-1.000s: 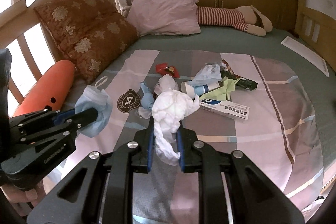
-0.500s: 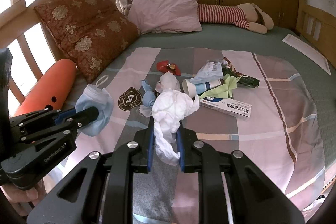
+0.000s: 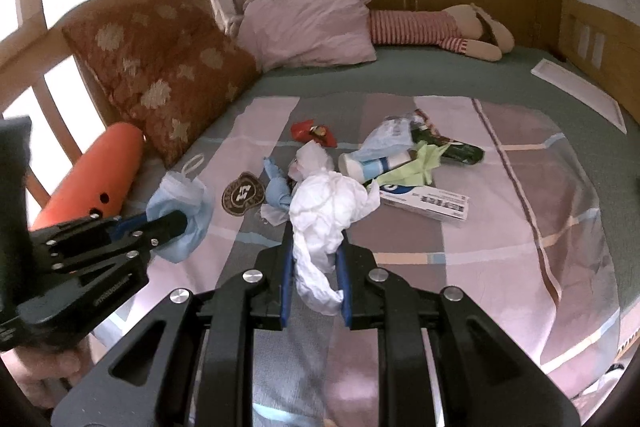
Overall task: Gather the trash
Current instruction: 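Carry the mask and tissue to the clear bin and open both tools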
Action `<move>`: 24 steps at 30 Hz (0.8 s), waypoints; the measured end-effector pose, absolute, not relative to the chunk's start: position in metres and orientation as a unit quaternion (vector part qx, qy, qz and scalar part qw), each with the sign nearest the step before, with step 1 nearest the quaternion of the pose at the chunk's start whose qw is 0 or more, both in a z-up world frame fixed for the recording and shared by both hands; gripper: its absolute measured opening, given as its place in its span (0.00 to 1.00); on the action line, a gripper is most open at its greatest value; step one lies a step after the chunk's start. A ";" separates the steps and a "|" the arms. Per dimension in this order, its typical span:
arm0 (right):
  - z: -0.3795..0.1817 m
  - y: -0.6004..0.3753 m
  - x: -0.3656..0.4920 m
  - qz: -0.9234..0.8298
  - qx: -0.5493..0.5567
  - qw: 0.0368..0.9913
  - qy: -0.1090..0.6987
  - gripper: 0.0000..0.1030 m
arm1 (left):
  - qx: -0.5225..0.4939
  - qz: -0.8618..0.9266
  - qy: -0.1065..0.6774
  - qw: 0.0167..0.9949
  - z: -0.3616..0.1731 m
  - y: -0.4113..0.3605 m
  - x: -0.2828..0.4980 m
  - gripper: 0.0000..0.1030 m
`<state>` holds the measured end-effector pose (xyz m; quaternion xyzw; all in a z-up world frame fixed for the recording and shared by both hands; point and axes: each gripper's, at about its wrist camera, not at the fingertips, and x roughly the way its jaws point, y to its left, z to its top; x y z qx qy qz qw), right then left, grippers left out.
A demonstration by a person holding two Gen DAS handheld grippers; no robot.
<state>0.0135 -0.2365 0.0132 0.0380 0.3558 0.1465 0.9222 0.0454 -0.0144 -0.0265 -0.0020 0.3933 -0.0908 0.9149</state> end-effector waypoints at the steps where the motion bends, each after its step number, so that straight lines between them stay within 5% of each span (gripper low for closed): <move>1: 0.019 -0.246 0.006 0.144 0.049 0.925 0.349 0.18 | -0.001 -0.092 0.394 0.915 -0.027 -0.015 0.045 0.15; 7: 0.043 -0.355 -0.087 0.060 0.079 0.948 0.301 0.19 | 0.005 -0.126 0.393 0.911 -0.025 -0.032 0.040 0.15; 14: -0.007 -0.485 -0.180 -0.103 0.081 0.921 0.366 0.21 | 0.035 -0.213 0.389 0.895 -0.018 -0.086 0.022 0.15; 16: -0.034 -0.511 -0.196 -0.129 0.088 0.905 0.396 0.37 | 0.036 -0.245 0.395 0.885 -0.016 -0.107 0.013 0.15; 17: -0.043 -0.521 -0.200 -0.142 0.094 0.896 0.411 0.56 | 0.036 -0.266 0.398 0.877 -0.014 -0.122 0.007 0.15; 18: -0.049 -0.530 -0.206 -0.156 0.102 0.887 0.421 0.65 | 0.039 -0.287 0.402 0.869 -0.013 -0.136 0.000 0.15; 21: -0.033 -0.551 -0.226 -0.184 0.143 0.893 0.386 0.65 | 0.063 -0.348 0.415 0.838 -0.008 -0.192 -0.027 0.15; 24: 0.011 -0.567 -0.247 -0.204 0.166 0.917 0.301 0.76 | 0.082 -0.412 0.422 0.803 -0.001 -0.254 -0.062 0.15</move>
